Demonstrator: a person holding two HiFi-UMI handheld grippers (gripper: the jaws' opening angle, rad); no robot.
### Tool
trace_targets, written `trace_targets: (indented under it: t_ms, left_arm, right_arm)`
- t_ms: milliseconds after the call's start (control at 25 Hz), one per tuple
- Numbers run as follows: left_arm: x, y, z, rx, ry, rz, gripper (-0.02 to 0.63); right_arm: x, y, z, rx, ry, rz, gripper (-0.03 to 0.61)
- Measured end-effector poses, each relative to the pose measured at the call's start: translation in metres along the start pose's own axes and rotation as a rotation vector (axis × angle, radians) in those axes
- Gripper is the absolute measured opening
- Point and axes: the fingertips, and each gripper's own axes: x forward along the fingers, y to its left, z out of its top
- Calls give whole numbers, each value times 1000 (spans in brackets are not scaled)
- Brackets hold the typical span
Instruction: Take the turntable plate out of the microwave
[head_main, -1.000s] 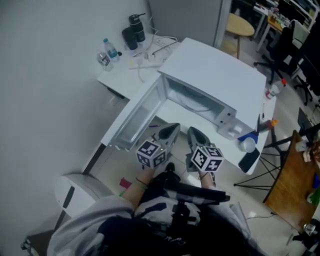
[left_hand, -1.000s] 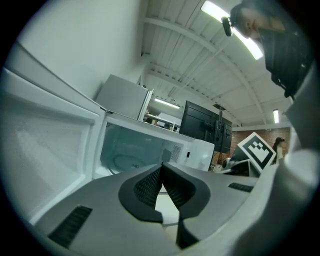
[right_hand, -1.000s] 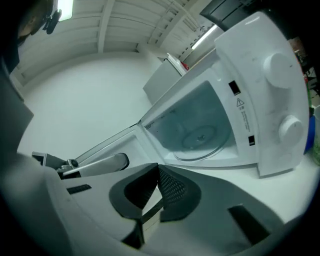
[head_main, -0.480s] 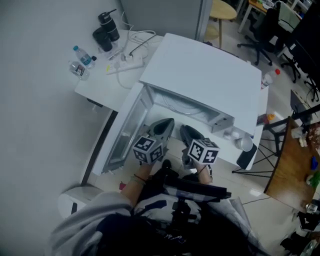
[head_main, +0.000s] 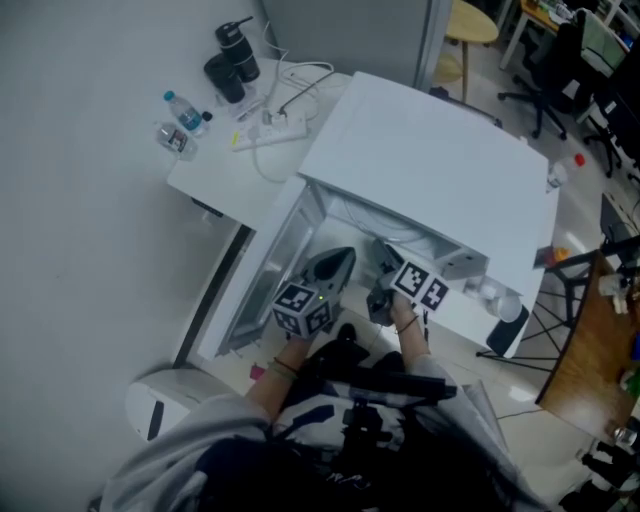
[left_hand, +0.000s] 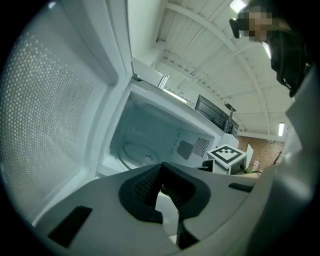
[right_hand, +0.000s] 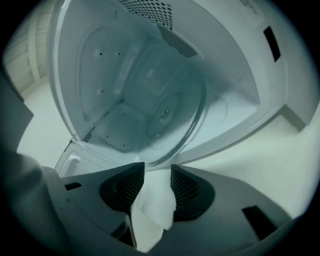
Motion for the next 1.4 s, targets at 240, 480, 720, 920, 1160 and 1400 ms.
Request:
trace_targets:
  t_ms: [240, 480, 720, 920, 1160, 1400]
  left_arm:
    - [-1, 4, -6, -14, 18, -6, 6]
    - [1, 6, -12, -46, 27, -19, 6]
    - [-3, 13, -23, -162, 24, -13, 6]
    - [2, 9, -45, -359, 44, -91, 47]
    - [22, 12, -68, -635, 51, -135, 175]
    - [47, 24, -66, -829, -4, -163, 169]
  right_arm:
    - [14, -4, 9, 171, -47, -47, 159]
    - [12, -9, 12, 391, -119, -34, 63]
    - [-6, 4, 21, 261, -159, 25, 60]
    - [-29, -12, -1, 257, -136, 25, 58]
    - [-49, -15, -25, 218, -88, 42, 61]
    - [-61, -20, -33, 176, -69, 46, 63]
